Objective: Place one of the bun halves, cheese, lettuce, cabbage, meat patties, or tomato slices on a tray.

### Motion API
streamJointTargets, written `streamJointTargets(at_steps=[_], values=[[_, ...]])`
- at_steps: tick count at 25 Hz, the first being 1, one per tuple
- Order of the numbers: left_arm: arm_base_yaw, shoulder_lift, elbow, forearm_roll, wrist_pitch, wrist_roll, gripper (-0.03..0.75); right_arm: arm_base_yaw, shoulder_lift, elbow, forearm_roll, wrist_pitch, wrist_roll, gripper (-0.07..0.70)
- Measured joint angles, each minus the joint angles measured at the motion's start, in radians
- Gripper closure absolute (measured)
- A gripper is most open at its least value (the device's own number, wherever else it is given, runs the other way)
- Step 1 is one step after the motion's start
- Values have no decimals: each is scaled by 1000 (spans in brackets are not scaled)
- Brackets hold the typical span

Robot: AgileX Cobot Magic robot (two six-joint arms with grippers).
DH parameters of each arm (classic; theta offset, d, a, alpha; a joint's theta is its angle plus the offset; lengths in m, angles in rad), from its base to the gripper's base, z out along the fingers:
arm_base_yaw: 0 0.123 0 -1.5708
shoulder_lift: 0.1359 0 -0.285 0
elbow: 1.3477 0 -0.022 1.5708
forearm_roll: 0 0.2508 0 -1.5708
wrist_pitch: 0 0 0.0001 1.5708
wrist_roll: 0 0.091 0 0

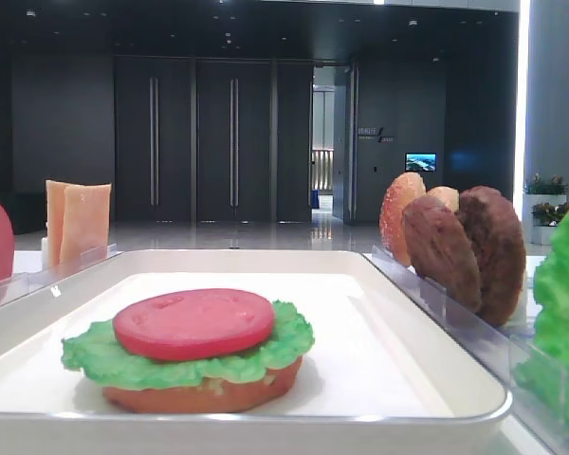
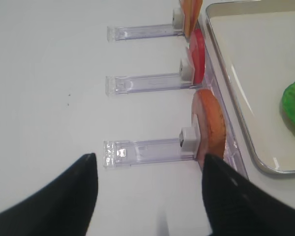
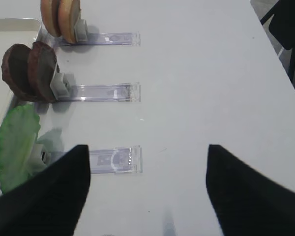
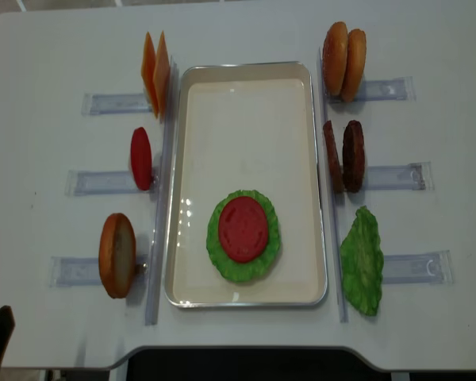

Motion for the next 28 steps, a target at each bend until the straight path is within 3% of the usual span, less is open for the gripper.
streamJointTargets(at_steps=[8,11,14,28], values=[[0,0,2,1,-4,-6,204,0,0,0,0,0,0,155],[0,0,2,1,-5,-6,92,0,0,0,0,0,0,155],[0,0,2,1,-5,-12,38,0,0,0,0,0,0,155],[0,0,2,1,-5,-17,24,0,0,0,0,0,0,155]])
